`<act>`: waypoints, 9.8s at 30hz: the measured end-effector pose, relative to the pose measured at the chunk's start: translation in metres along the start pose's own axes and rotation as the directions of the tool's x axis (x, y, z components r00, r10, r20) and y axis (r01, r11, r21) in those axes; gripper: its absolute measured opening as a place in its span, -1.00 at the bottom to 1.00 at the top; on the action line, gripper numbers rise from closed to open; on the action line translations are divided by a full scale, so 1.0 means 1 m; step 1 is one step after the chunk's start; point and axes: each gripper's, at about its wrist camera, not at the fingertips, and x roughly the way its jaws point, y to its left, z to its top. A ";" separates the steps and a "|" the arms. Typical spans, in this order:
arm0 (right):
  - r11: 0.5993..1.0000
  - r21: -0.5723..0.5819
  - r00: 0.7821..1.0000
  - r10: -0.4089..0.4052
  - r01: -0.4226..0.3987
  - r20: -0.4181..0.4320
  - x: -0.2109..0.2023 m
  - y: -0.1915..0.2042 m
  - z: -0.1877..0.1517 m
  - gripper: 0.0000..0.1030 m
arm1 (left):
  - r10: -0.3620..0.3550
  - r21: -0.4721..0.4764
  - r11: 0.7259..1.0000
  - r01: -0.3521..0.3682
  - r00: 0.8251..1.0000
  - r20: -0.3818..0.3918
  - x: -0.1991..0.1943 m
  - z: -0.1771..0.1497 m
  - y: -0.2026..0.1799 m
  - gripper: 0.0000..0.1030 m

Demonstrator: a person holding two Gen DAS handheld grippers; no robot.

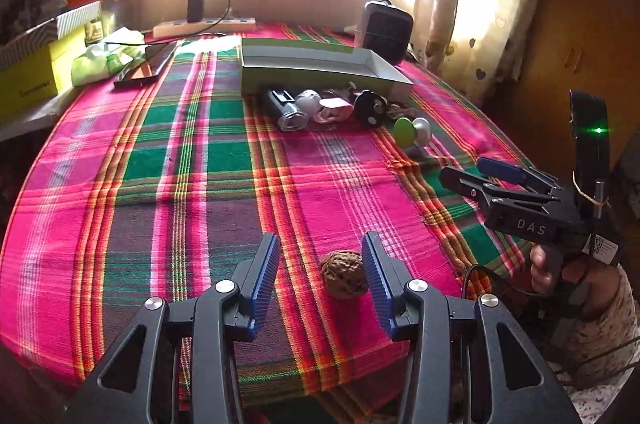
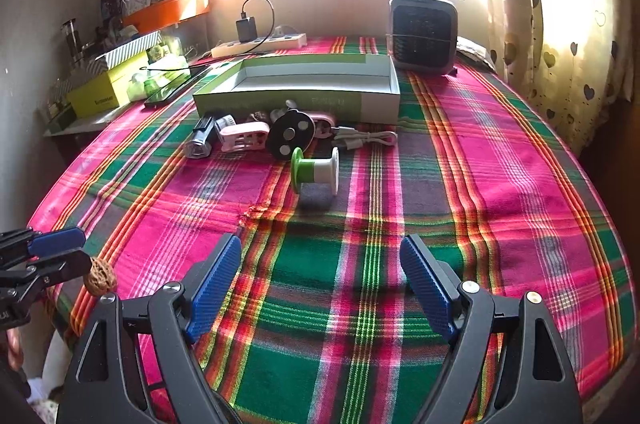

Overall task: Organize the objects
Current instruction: 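Move the left gripper open toward the walnut on the cloth, then close the left gripper on the walnut and lift it, then grasp the green-and-white spool with the right gripper while the left gripper holds the walnut, then carry the walnut and spool over the white box with both grippers, then open the right gripper to drop the spool while the left gripper releases the walnut, then withdraw both open grippers from the box toward the remaining objects, then grasp the black round disc with the right gripper while the left gripper grasps the black rectangular device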

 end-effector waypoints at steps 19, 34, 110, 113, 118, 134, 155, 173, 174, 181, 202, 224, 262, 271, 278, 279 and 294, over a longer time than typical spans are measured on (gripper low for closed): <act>1.000 0.009 1.000 -0.006 0.007 -0.003 -0.001 0.000 -0.001 0.59 | -0.031 0.029 0.999 0.030 0.999 0.034 0.004 -0.010 -0.013 -0.19; 0.999 0.025 1.000 -0.025 0.026 -0.005 -0.002 -0.004 -0.001 0.59 | -0.061 0.075 0.995 0.061 0.998 -0.002 0.012 -0.012 -0.026 -0.40; 0.999 0.031 0.998 -0.008 0.010 -0.068 0.053 -0.006 0.059 -0.33 | -0.003 0.038 0.999 0.004 1.000 -0.029 0.082 0.085 0.000 -0.47; 0.999 0.033 0.998 0.005 -0.003 -0.058 0.053 -0.007 0.069 -0.33 | -0.004 0.038 0.999 0.005 1.000 -0.019 0.082 0.096 0.001 -0.47; 1.000 0.017 0.999 0.010 -0.010 -0.046 0.057 -0.004 0.086 -0.33 | -0.014 0.029 0.999 0.014 1.000 0.001 0.086 0.117 0.006 -0.47; 0.998 -0.036 0.998 0.043 -0.045 -0.049 0.097 0.008 0.153 -0.33 | 0.013 0.016 1.000 -0.013 1.000 0.013 0.125 0.186 0.028 -0.47; 1.000 -0.012 0.984 -0.011 0.009 -0.177 0.187 0.006 0.199 -0.33 | 0.069 -0.003 0.998 -0.069 0.995 -0.078 0.198 0.238 0.059 -0.47; 0.999 -0.022 0.973 -0.035 0.031 -0.227 0.211 0.005 0.202 -0.33 | 0.097 0.011 0.995 -0.096 0.985 -0.141 0.231 0.245 0.063 -0.47; 0.999 -0.021 0.973 -0.036 0.032 -0.230 0.212 0.004 0.202 -0.33 | 0.101 0.016 0.995 -0.099 0.985 -0.140 0.232 0.245 0.063 -0.47; 0.999 -0.021 0.973 -0.034 0.030 -0.230 0.212 0.004 0.202 -0.33 | 0.113 0.024 0.994 -0.111 0.983 -0.144 0.234 0.245 0.062 -0.47; 0.999 -0.008 0.975 -0.043 0.043 -0.216 0.203 0.001 0.201 0.15 | 0.151 0.010 0.988 -0.151 0.981 -0.125 0.217 0.247 0.066 -0.32; 0.999 0.024 0.991 -0.031 0.034 -0.130 0.151 -0.007 0.181 0.16 | 0.155 -0.026 0.987 -0.156 0.987 -0.049 0.160 0.218 0.059 -0.28; 1.000 0.016 1.000 0.002 -0.001 -0.021 0.068 -0.006 0.099 0.16 | 0.018 -0.108 0.994 -0.028 0.996 -0.087 0.110 0.119 0.033 -0.17; 1.000 0.017 0.999 0.005 -0.005 -0.040 0.070 -0.006 0.090 0.16 | 0.053 -0.073 0.995 -0.062 0.991 -0.120 0.117 0.111 0.028 -0.16; 1.000 0.010 0.998 0.015 -0.015 -0.056 0.072 -0.003 0.084 0.16 | 0.082 -0.073 0.993 -0.091 0.990 -0.114 0.114 0.112 0.036 -0.15; 1.000 0.006 0.998 0.017 -0.017 -0.059 0.072 -0.003 0.084 0.16 | 0.087 -0.073 0.993 -0.095 0.990 -0.112 0.113 0.112 0.038 -0.15; 1.000 -0.010 0.993 0.013 -0.015 -0.119 0.087 0.009 0.077 0.17 | 0.107 -0.103 0.988 -0.118 0.988 -0.107 0.114 0.114 0.057 -0.15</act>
